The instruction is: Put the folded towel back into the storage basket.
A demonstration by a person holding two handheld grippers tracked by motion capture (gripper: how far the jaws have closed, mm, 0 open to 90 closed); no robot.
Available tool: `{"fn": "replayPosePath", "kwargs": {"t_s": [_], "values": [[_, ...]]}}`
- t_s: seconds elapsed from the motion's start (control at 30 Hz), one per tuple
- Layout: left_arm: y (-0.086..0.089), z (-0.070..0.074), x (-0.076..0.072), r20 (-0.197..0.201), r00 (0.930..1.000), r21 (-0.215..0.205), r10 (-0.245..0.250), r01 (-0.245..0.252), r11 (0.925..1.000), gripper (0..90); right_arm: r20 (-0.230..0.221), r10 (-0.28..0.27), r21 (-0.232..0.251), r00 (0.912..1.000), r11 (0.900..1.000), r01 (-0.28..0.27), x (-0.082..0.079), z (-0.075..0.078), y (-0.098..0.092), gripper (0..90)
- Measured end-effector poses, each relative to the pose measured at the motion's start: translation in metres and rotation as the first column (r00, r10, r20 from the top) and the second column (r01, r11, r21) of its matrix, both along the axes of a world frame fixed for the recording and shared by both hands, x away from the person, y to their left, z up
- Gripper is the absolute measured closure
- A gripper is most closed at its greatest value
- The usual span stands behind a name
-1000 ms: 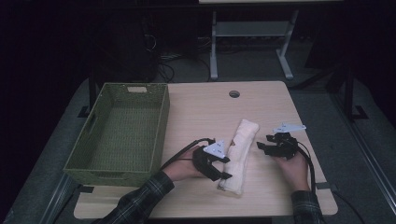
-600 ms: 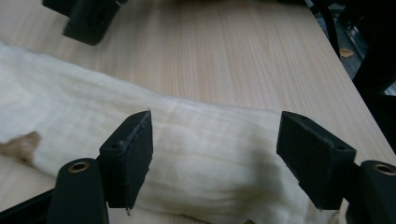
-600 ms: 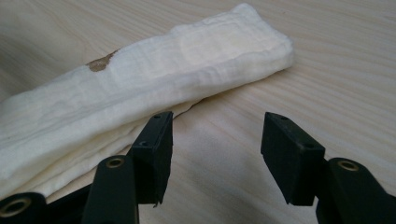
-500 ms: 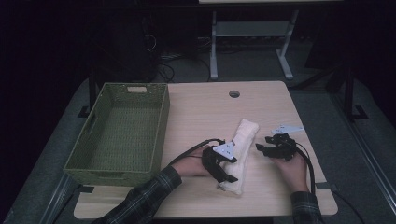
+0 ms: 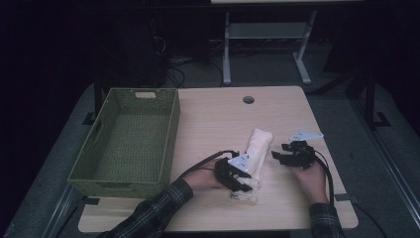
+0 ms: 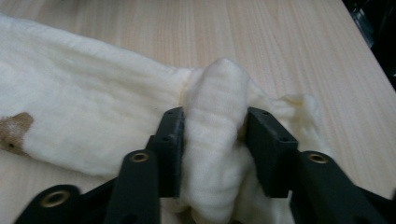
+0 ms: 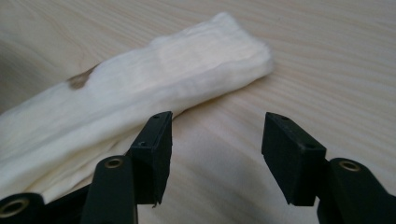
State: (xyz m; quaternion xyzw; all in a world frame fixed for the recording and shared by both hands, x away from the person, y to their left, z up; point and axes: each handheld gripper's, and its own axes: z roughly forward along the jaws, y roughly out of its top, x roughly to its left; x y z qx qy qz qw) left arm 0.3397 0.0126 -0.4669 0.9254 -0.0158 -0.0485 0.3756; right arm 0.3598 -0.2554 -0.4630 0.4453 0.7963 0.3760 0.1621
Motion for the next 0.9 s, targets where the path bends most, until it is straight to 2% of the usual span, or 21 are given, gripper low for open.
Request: {"fn": "replayPosePath", "kwargs": {"t_s": [0.17, 0.23, 0.4, 0.43, 0.57, 0.63, 0.7, 0.77, 0.8, 0.9], "values": [[0.002, 0.002, -0.006, -0.010, 0.9999, 0.017, 0.008, -0.008, 0.9998, 70.5, -0.020, 0.056, 0.030, 0.9982, 0.998, -0.056, 0.015, 0.009, 0.006, 42.1], [0.003, 0.003, -0.007, 0.002, 1.0000, 0.030, 0.002, -0.002, 0.9996, 72.0, -0.025, 0.090, 0.020, 0.9956, 0.996, -0.090, 0.022, 0.013, 0.011, 42.1], [0.003, 0.003, -0.007, -0.008, 0.9999, 0.030, 0.010, -0.009, 0.9995, 72.8, -0.031, 0.159, 0.012, 0.9868, 0.987, -0.159, 0.049, 0.020, 0.025, 43.9], [0.003, 0.002, -0.007, -0.014, 0.9998, 0.019, 0.016, -0.015, 0.9997, 72.9, -0.043, 0.172, 0.011, 0.9842, 0.985, -0.171, 0.055, 0.020, 0.027, 44.0], [0.004, 0.001, -0.005, -0.027, 0.9996, 0.008, 0.012, -0.012, 0.9999, 73.3, -0.095, 0.190, -0.013, 0.9771, 0.981, -0.192, 0.080, 0.013, 0.033, 44.9], [0.004, 0.001, -0.004, -0.026, 0.9996, 0.007, 0.009, -0.009, 0.9999, 73.6, -0.101, 0.206, -0.029, 0.9734, 0.977, -0.210, 0.089, 0.011, 0.034, 45.4], [0.004, 0.001, -0.004, -0.027, 0.9996, 0.007, 0.008, -0.007, 0.9999, 73.6, -0.103, 0.215, -0.051, 0.9711, 0.974, -0.221, 0.095, 0.009, 0.036, 46.1], [0.004, 0.001, -0.004, -0.029, 0.9996, 0.008, 0.007, -0.007, 0.9999, 73.7, -0.122, 0.234, -0.036, 0.9647, 0.970, -0.240, 0.098, 0.007, 0.038, 47.1], [0.004, 0.001, -0.003, -0.030, 0.9995, 0.009, 0.007, -0.007, 0.9999, 73.7, -0.115, 0.242, -0.046, 0.9634, 0.967, -0.249, 0.099, 0.005, 0.039, 47.4], [0.003, 0.001, -0.004, -0.029, 0.9995, 0.010, 0.011, -0.011, 0.9999, 73.8, -0.137, 0.246, -0.073, 0.9594, 0.963, -0.258, 0.101, -0.001, 0.042, 49.4]]}}
